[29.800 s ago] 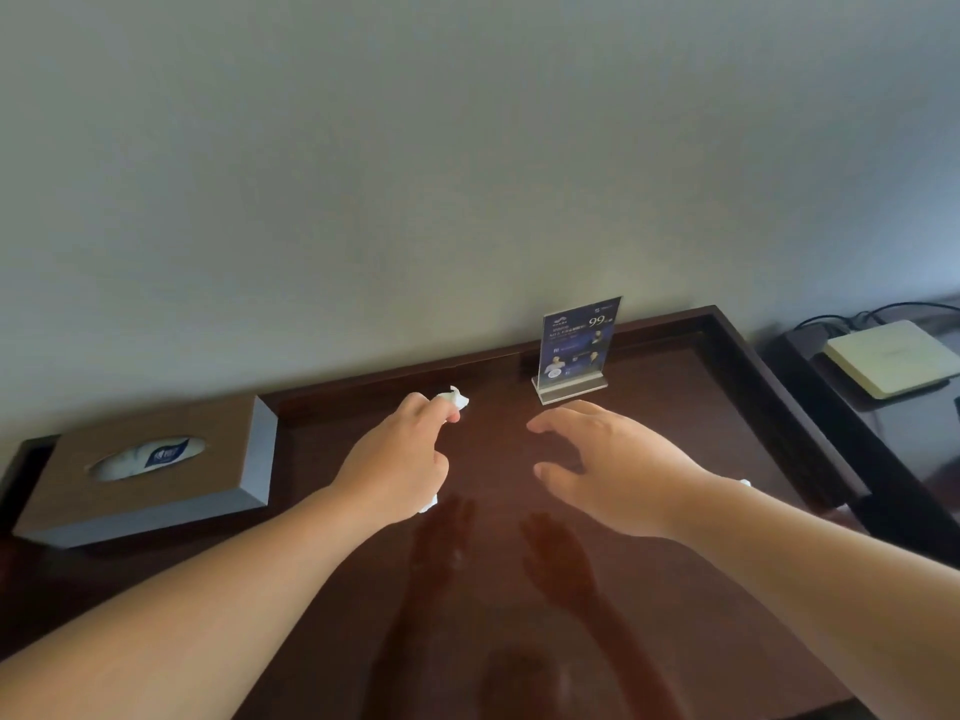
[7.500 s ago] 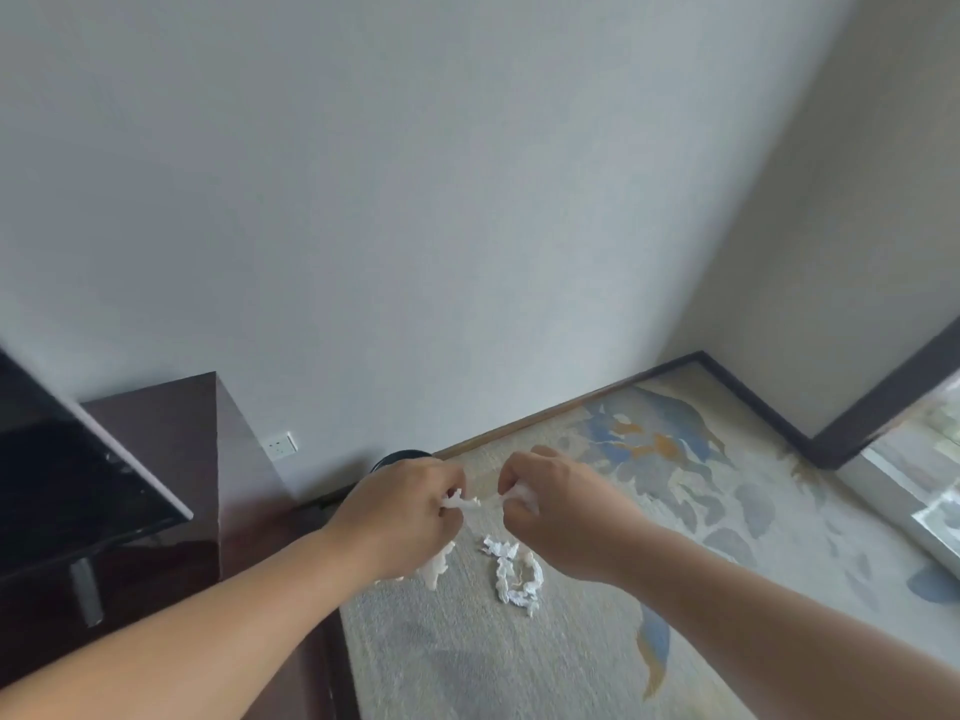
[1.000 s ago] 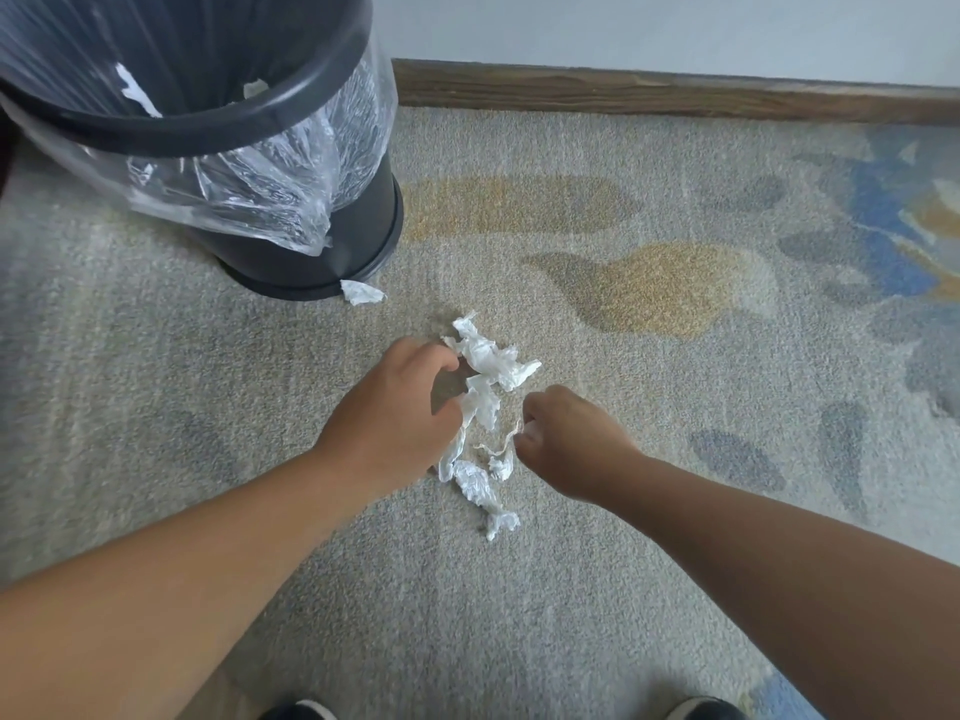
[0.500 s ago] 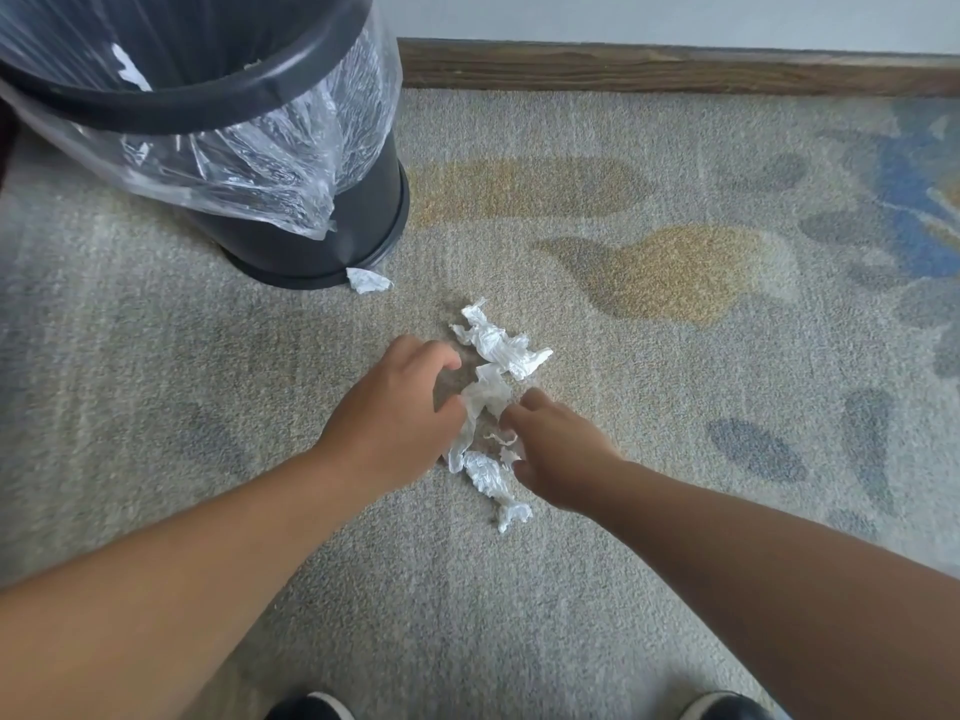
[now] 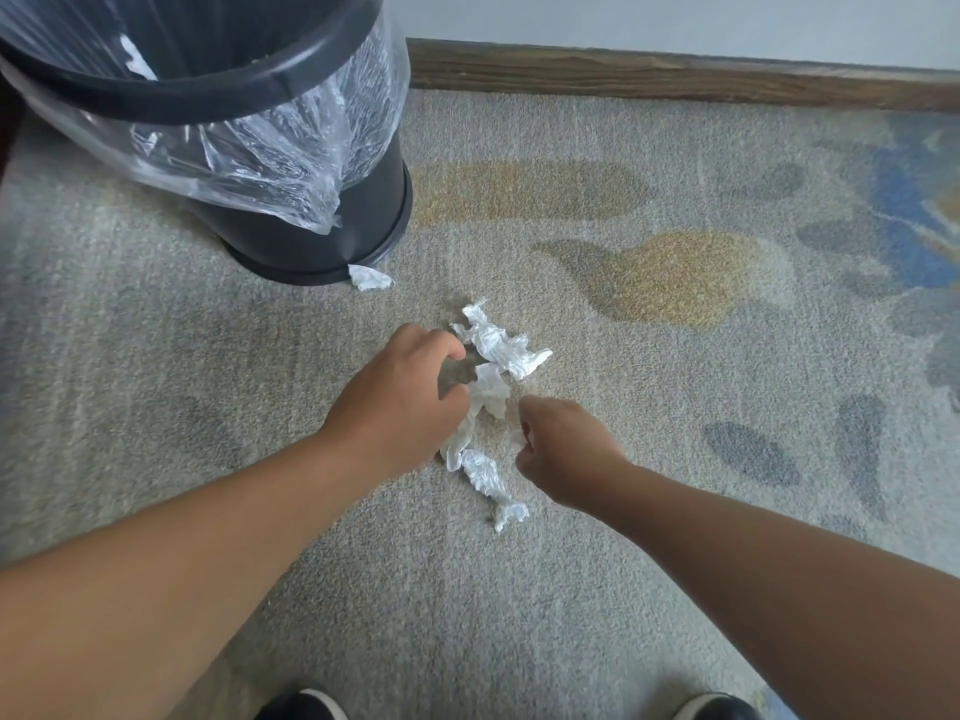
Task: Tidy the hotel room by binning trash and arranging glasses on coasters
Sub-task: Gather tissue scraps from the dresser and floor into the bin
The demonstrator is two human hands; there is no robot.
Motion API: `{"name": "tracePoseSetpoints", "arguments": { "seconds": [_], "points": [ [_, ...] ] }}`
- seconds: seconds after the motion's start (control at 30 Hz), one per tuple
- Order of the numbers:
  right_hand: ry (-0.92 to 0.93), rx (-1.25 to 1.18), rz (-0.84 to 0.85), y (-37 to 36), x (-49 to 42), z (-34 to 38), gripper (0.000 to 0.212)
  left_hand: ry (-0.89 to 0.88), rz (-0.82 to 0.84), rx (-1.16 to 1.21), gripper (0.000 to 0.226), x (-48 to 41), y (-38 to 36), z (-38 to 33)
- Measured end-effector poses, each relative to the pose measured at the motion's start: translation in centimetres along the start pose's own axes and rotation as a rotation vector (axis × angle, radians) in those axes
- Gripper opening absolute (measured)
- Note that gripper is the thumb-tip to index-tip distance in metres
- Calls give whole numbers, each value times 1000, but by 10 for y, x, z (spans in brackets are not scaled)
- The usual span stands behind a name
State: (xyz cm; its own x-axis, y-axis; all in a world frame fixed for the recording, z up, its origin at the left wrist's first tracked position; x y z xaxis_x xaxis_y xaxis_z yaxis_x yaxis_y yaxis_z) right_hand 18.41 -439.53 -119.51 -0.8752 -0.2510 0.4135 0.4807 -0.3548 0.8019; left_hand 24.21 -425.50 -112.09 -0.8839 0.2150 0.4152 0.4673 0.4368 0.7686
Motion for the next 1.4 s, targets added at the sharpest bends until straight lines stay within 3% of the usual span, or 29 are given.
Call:
{"name": "tracePoseSetpoints", "arguments": {
  "seconds": [0.2, 0.53, 0.8, 0.97, 1.03, 1.3, 1.4],
  "points": [
    [-15, -86, -27, 33, 8, 7, 14, -47, -17, 16, 27, 1, 6, -11],
    [-2, 6, -13, 38, 16, 18, 39, -55, -47, 12, 28, 4, 15, -14],
    [-31, -48, 51, 2, 14, 20, 11, -45, -44, 0, 34, 9, 16, -8],
    [-36, 37, 133, -24, 14, 25, 48, -40, -44, -4, 36, 10, 13, -3],
    [-43, 71, 157, -34, 14, 28, 54, -44, -42, -9, 35, 11, 12, -2],
    [-47, 32, 128, -46, 9, 32, 19, -34, -34, -20, 33, 14, 11, 2],
    [-63, 0, 132, -44, 11, 27, 21, -30, -40, -17, 31, 14, 12, 1]
  ]
}}
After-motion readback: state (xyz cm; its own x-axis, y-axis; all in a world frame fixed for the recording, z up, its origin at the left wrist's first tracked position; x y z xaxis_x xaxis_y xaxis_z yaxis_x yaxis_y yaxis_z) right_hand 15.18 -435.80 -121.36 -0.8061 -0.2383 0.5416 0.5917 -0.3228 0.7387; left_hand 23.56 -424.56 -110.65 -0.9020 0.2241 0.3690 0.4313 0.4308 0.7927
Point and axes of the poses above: each hand's wrist, its own x-axis away from the middle knuckle, its own y-axis out of the back of the hand, z = x × y, the point moved 10 cm from there along -x, towards the middle knuckle, and after that the axes turned 8 degrees about y, right-handed, at the moved point
